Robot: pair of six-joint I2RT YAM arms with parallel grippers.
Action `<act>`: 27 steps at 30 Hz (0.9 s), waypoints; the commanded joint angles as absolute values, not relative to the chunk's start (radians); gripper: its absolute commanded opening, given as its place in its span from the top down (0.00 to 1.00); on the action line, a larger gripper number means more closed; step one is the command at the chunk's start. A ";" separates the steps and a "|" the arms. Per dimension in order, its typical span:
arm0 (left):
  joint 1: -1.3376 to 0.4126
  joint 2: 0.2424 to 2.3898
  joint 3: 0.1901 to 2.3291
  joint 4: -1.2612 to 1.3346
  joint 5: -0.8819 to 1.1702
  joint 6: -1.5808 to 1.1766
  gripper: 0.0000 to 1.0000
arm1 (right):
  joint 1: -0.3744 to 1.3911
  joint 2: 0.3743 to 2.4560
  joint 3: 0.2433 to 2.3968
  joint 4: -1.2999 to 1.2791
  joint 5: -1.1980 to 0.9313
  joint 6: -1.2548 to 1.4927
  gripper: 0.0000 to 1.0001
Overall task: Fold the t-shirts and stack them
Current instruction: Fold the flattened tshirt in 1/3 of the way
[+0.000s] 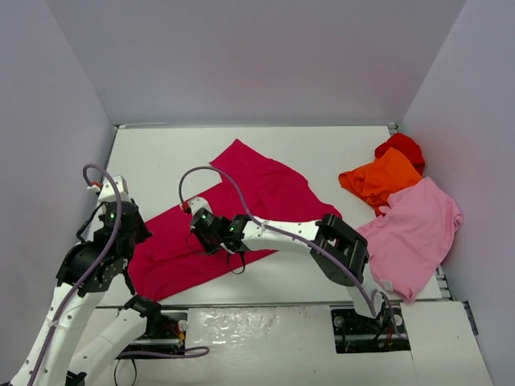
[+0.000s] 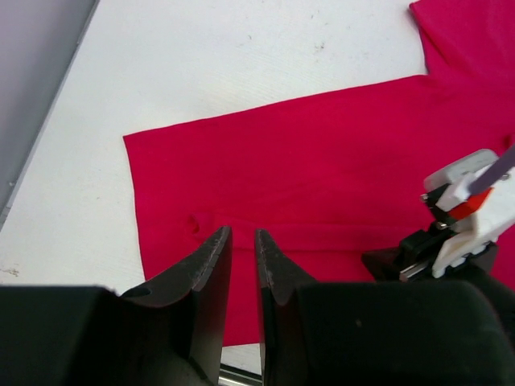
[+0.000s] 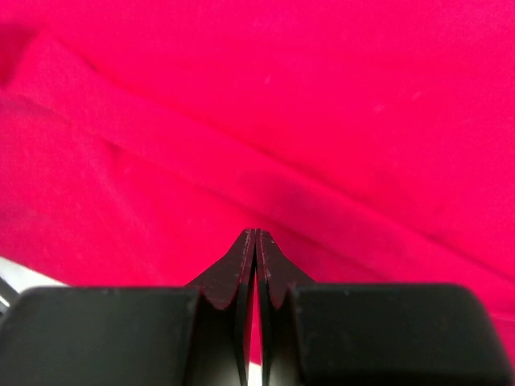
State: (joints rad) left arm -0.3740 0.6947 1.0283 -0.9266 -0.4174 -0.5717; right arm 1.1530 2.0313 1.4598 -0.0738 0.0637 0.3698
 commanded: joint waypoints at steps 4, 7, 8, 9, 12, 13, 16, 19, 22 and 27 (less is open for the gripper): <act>-0.377 0.720 1.070 -0.857 -0.395 -0.586 0.85 | 1.160 2.043 1.446 -0.035 0.017 0.400 1.00; -0.377 0.735 1.068 -0.855 -0.378 -0.590 0.85 | 1.157 2.086 1.463 -0.032 0.011 0.399 1.00; -0.377 0.738 1.068 -0.856 -0.377 -0.591 0.85 | 1.156 2.101 1.470 -0.030 0.011 0.398 1.00; -0.377 0.740 1.068 -0.857 -0.377 -0.591 0.85 | 1.155 2.116 1.477 -0.028 0.011 0.398 1.00; -0.377 0.739 1.067 -0.862 -0.382 -0.590 0.85 | 1.153 2.143 1.501 -0.026 0.011 0.392 1.00; -0.377 0.737 1.065 -0.862 -0.383 -0.589 0.85 | 1.152 2.156 1.521 -0.026 0.016 0.389 1.00; -0.377 0.733 1.062 -0.862 -0.390 -0.588 0.85 | 1.148 2.170 1.564 -0.026 0.038 0.376 1.00; -0.377 0.736 1.059 -0.863 -0.392 -0.588 0.85 | 1.139 2.188 1.620 -0.028 0.051 0.352 1.00; -0.377 0.736 1.055 -0.862 -0.394 -0.588 0.85 | 1.116 2.214 1.693 -0.038 0.073 0.320 1.00; -0.377 0.735 1.055 -0.868 -0.403 -0.582 0.85 | 1.060 2.249 1.763 -0.050 0.093 0.280 1.00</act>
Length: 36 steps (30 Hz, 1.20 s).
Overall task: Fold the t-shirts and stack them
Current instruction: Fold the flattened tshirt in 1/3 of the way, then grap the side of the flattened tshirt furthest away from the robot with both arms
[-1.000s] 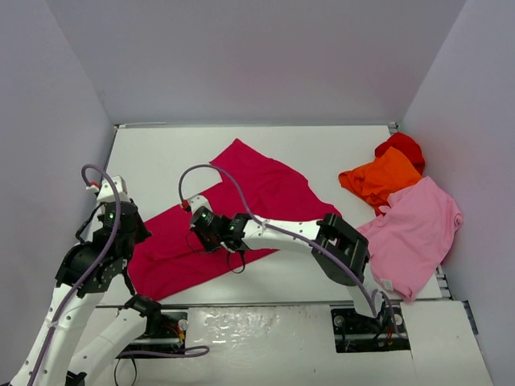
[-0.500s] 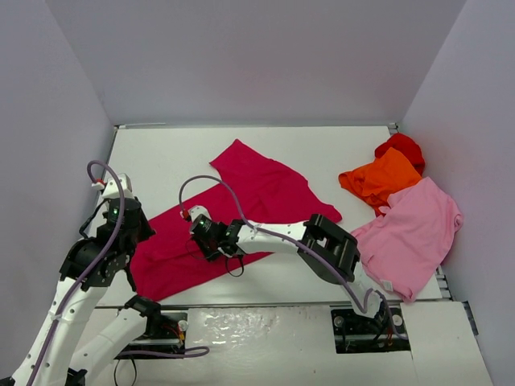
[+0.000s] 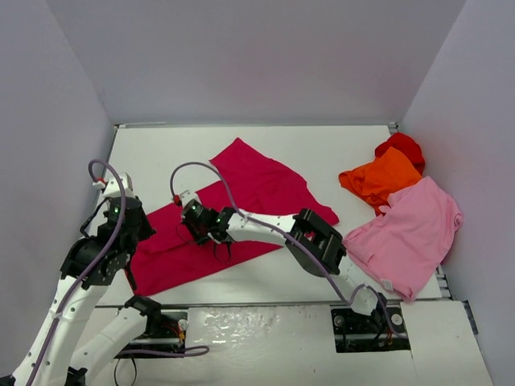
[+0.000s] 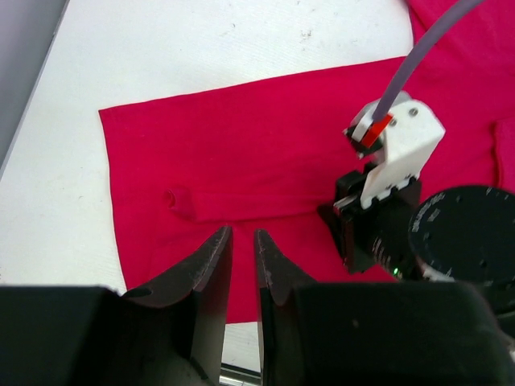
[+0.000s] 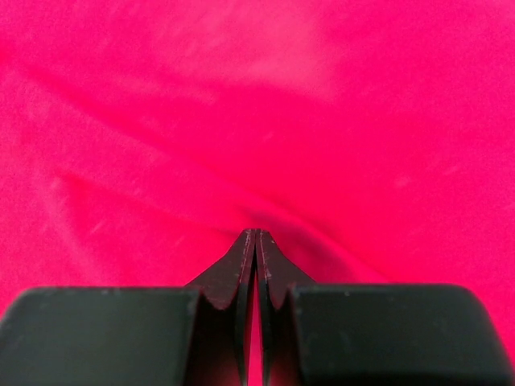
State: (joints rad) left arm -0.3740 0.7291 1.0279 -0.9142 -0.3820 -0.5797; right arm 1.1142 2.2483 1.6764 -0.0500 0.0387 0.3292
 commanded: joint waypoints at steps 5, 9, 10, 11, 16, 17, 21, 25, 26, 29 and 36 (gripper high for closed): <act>-0.377 0.738 1.057 -0.872 -0.411 -0.580 0.85 | 0.998 2.298 1.830 -0.050 0.165 0.243 1.00; -0.377 0.741 1.054 -0.868 -0.408 -0.580 0.85 | 0.978 2.328 1.906 -0.021 0.290 0.200 1.00; -0.377 0.741 1.054 -0.868 -0.406 -0.580 0.85 | 0.971 2.334 1.920 -0.012 0.295 0.196 1.00; -0.377 0.743 1.054 -0.867 -0.405 -0.580 0.85 | 0.961 2.335 1.940 -0.013 0.279 0.195 1.00; -0.377 0.742 1.057 -0.874 -0.411 -0.577 0.85 | 0.960 2.200 1.862 -0.093 0.221 0.208 1.00; -0.377 0.742 1.056 -0.873 -0.412 -0.577 0.85 | 0.960 2.189 1.816 -0.097 0.221 0.218 1.00; -0.376 0.752 1.054 -0.854 -0.409 -0.565 0.85 | 0.969 2.034 1.622 -0.104 0.100 0.311 1.00; -0.375 0.770 1.052 -0.840 -0.404 -0.564 0.85 | 1.020 1.999 1.555 -0.102 -0.023 0.362 1.00; -0.374 0.773 1.052 -0.836 -0.398 -0.566 0.85 | 1.037 2.004 1.556 -0.099 -0.038 0.370 1.00; -0.374 0.777 1.048 -0.818 -0.377 -0.571 0.85 | 1.080 2.058 1.588 -0.076 -0.058 0.378 1.00; -0.374 0.786 1.051 -0.829 -0.357 -0.577 0.85 | 1.094 2.186 1.625 0.056 -0.215 0.424 1.00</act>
